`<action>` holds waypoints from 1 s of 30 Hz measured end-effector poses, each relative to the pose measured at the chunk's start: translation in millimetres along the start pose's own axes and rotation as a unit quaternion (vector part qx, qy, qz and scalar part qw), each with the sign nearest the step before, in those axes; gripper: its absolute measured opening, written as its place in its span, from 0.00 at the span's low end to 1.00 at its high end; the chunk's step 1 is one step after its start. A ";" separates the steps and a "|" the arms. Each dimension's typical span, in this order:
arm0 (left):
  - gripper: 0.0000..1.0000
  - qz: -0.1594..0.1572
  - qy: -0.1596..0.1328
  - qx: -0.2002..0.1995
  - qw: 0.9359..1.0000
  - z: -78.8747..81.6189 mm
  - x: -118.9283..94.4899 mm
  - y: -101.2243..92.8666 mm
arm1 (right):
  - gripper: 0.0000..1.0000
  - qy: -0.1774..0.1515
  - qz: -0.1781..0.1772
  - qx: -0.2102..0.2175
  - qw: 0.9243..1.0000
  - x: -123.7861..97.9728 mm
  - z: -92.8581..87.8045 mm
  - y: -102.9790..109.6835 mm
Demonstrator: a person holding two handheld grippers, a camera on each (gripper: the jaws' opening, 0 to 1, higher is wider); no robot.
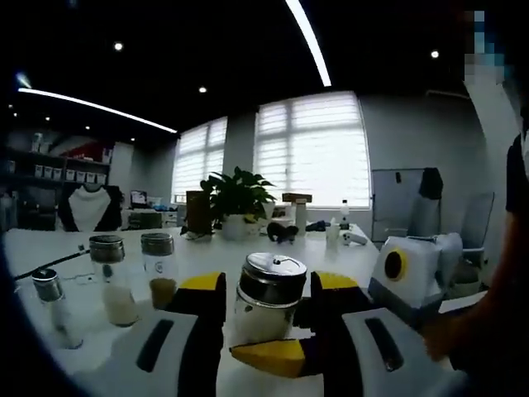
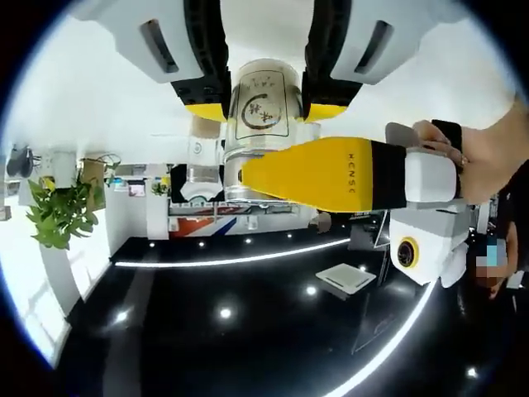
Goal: Rotate the seasoning bottle until the label or dispensing opening points toward the visible target arrow and the bottle remains upright within the marked orientation range
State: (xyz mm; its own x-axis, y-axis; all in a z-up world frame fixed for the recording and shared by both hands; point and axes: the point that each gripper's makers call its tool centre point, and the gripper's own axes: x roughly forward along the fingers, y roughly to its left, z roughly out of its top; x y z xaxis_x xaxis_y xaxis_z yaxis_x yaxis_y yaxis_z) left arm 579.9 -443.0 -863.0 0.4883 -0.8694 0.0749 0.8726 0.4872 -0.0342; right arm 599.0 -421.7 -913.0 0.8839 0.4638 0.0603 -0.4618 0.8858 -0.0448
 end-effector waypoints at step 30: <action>0.39 0.138 -0.026 0.061 0.988 1.5 0.6 7.8 | 0.31 0.005 -0.002 -0.002 1.000 -1.4 -2.0 -0.5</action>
State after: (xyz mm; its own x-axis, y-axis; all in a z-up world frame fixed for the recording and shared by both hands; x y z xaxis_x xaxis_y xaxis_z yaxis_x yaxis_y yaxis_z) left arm 587.0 -439.5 -861.8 0.7035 -0.6986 0.1302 0.6978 0.7138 0.0599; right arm 598.1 -422.8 -915.0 0.8863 0.4602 0.0510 -0.4581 0.8876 -0.0479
